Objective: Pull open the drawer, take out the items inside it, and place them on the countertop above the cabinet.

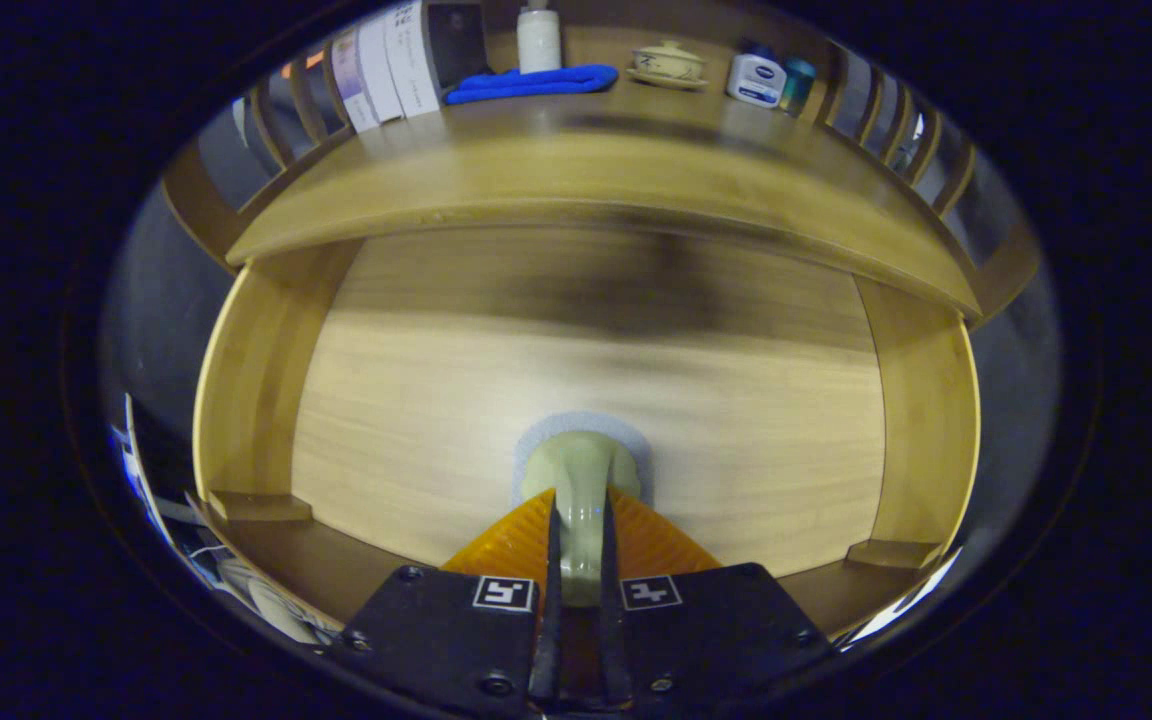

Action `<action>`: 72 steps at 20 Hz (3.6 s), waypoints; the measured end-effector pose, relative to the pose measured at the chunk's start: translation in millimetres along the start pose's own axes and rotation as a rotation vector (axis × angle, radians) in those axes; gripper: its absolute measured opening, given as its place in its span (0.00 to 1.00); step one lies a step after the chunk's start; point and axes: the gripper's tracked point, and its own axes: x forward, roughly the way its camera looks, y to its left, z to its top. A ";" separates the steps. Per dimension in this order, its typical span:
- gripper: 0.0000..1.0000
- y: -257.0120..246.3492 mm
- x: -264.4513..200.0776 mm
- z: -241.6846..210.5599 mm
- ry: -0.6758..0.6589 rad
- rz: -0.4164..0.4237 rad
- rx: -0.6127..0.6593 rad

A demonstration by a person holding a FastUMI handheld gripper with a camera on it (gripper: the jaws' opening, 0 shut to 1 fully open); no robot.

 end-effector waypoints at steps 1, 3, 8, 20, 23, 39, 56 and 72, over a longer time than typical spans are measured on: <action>0.18 1.2 -10.4 1.1 -0.012 0.013 0.004; 0.18 2.4 -31.4 9.0 -0.046 0.026 -0.012; 0.18 10.4 -93.4 42.9 -0.150 0.047 -0.040; 0.18 1.3 -119.5 149.9 -0.245 0.003 0.019; 0.18 -6.9 -107.0 173.3 -0.213 -0.022 0.024; 0.23 -36.3 -49.9 213.0 -0.018 -0.056 -0.022; 0.65 -16.8 -107.1 180.3 -0.384 0.018 -0.043; 0.83 13.5 -217.3 74.7 -0.887 0.072 -0.130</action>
